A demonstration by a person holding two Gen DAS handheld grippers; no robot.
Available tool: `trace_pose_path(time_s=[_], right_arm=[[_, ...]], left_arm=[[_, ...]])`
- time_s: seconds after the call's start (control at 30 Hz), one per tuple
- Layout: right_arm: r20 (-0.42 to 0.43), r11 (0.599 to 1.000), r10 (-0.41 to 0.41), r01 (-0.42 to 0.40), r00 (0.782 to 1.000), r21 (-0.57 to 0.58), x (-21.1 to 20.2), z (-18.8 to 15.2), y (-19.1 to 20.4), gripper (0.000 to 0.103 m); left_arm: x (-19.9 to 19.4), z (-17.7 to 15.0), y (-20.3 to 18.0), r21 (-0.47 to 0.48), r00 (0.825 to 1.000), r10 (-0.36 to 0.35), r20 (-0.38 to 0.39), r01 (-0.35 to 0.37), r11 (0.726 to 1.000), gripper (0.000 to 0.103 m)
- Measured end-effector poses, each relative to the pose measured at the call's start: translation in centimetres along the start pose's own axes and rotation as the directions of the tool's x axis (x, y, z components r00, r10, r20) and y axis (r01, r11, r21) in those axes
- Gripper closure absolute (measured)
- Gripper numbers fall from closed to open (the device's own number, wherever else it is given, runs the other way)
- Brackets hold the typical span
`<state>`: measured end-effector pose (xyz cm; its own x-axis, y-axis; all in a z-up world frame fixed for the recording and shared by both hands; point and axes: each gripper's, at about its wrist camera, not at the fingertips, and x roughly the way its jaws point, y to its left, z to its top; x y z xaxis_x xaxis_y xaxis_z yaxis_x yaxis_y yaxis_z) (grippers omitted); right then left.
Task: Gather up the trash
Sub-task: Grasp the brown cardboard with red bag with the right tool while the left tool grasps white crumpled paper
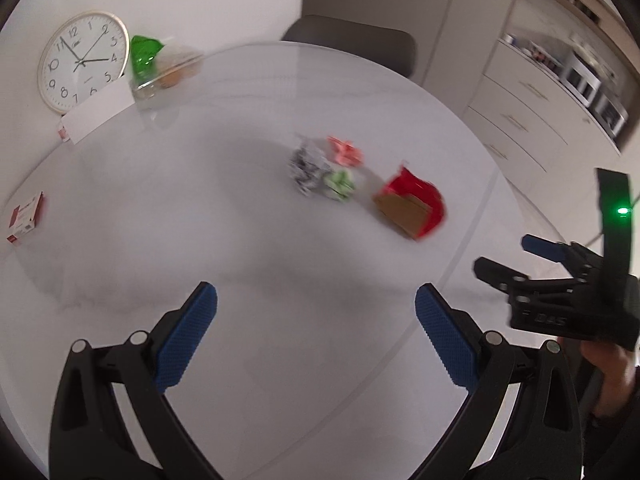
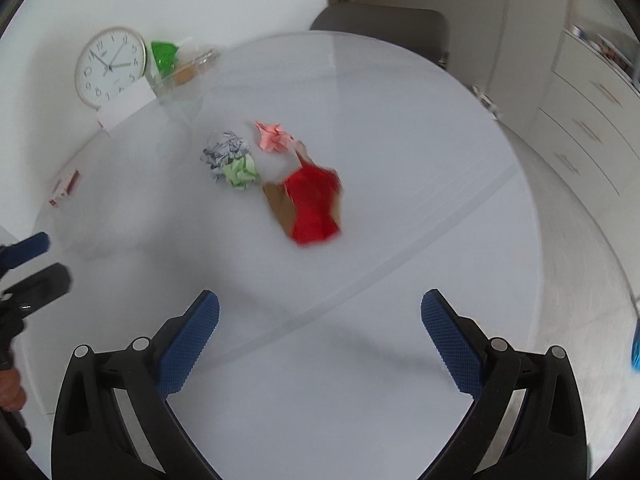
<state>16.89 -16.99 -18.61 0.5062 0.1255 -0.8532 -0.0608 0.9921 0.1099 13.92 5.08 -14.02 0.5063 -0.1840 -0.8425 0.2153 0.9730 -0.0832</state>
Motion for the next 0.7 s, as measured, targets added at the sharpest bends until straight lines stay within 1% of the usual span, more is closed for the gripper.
trace_pose_path(time_s=[0.17,0.23,0.37,0.43,0.5,0.57,0.63,0.7], right_arm=[[-0.022,0.998,-0.003,0.001,1.000,-0.062,5.7,3.1,1.1,0.003],[-0.034,0.996,-0.016,0.013,0.999,-0.093,7.5,3.7,1.5,0.003],[-0.046,0.989,-0.026,0.019,0.999,-0.146,9.6,4.3,1.8,0.003],[-0.048,0.986,-0.019,0.011,0.999,-0.164,10.0,4.4,1.8,0.010],[-0.068,0.986,0.002,-0.013,0.998,-0.165,10.4,4.4,1.6,0.034],[-0.079,0.989,0.029,-0.040,0.996,-0.143,10.6,4.3,1.1,0.048],[-0.074,0.992,0.062,-0.070,0.995,-0.109,10.3,4.3,0.5,0.051],[-0.069,0.992,0.085,-0.091,0.994,-0.085,9.8,4.3,0.0,0.058]], left_arm=[[3.1,2.4,1.9,-0.029,1.000,-0.002,-0.015,0.002,1.000,0.008],[4.5,3.4,2.6,-0.045,1.000,-0.018,-0.023,0.017,0.999,0.008],[7.9,5.8,3.6,-0.097,0.997,-0.068,-0.047,0.063,0.993,0.008],[9.6,6.9,3.8,-0.108,0.996,-0.074,-0.054,0.068,0.992,0.008],[11.0,7.9,3.6,-0.109,0.995,-0.072,-0.062,0.065,0.992,0.008],[12.8,9.0,3.4,-0.118,0.995,-0.072,-0.070,0.063,0.991,0.008],[14.0,9.8,3.2,-0.131,0.995,-0.070,-0.076,0.059,0.990,0.008],[15.1,10.5,2.8,-0.139,0.996,-0.055,-0.074,0.044,0.989,0.008]])
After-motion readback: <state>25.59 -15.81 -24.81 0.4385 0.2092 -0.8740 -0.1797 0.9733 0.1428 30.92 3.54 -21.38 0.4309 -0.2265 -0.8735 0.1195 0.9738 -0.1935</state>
